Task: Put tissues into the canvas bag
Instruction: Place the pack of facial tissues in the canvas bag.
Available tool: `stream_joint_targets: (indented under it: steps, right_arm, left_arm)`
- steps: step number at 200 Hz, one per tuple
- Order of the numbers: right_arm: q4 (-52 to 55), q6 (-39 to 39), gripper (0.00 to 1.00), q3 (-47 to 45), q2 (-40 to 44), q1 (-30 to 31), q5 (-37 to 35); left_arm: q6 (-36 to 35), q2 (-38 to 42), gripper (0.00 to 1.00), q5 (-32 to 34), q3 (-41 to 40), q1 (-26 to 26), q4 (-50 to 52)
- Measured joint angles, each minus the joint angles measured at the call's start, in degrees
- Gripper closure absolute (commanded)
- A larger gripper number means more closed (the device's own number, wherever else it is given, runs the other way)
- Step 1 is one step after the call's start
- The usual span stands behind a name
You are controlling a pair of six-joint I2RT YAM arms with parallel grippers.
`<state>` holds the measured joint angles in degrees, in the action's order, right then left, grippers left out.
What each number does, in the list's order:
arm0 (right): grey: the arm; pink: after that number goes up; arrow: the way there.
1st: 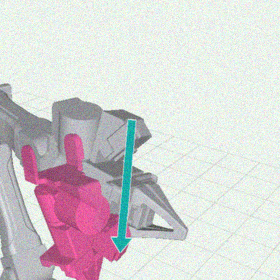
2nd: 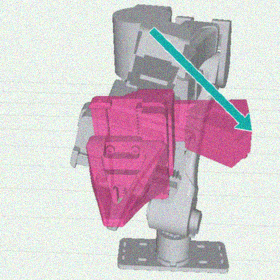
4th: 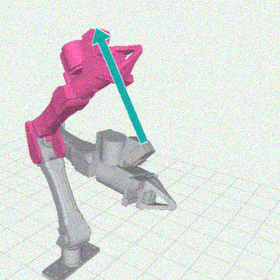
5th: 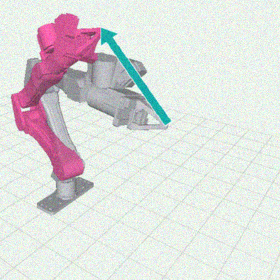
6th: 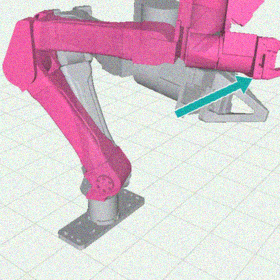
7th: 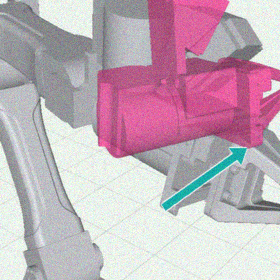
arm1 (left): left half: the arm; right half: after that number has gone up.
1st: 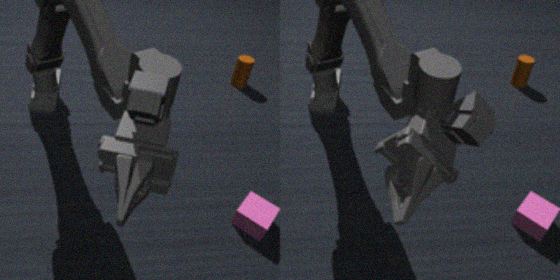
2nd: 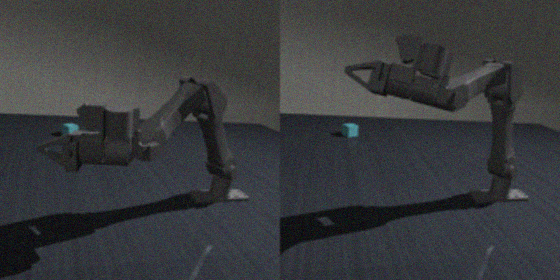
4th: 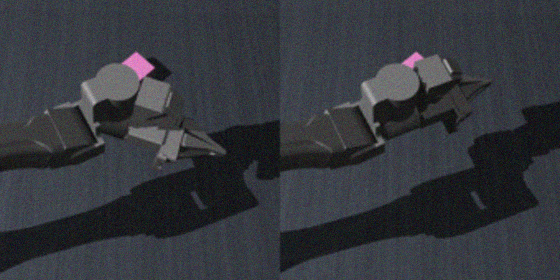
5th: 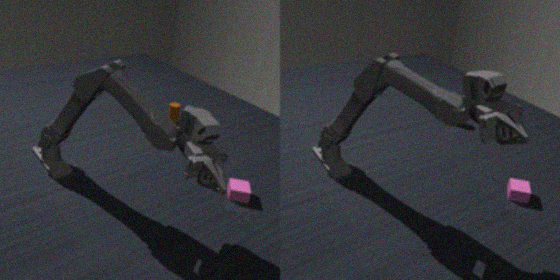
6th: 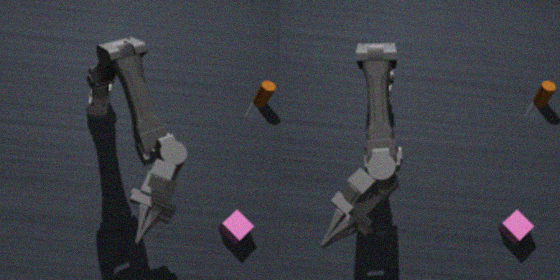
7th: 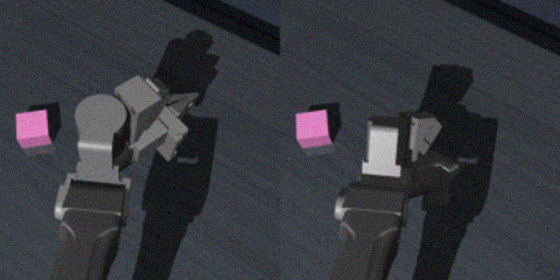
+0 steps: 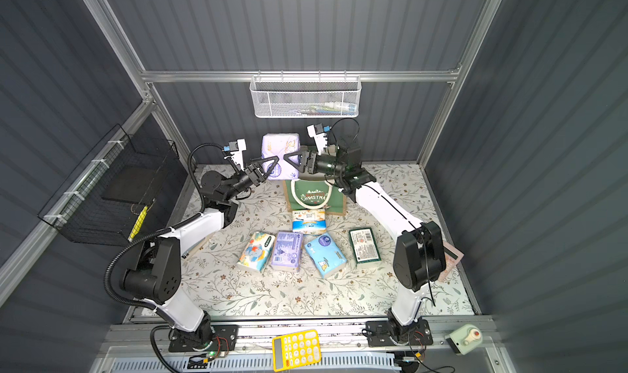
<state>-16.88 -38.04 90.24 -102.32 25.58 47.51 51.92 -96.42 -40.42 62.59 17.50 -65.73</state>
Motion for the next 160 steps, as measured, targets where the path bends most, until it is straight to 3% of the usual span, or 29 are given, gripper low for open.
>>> stream_joint_targets:
  steps: [54, 106, 160]
  right_arm:
    - [-2.73, -1.86, 0.39, 0.22, -0.92, -0.09, 0.33]
    - [-2.82, -2.29, 0.51, 0.22, -1.09, -0.42, 0.68]
    - [-1.49, -1.90, 0.57, 0.07, -0.98, -1.05, 1.31]
  left_arm:
    - [2.32, -1.05, 0.70, 1.92, 0.00, 1.16, -2.71]
    - [2.67, -1.64, 0.54, 2.60, 0.02, 1.57, -2.19]
    - [-3.93, 1.01, 0.19, 3.82, 0.09, 2.32, 9.79]
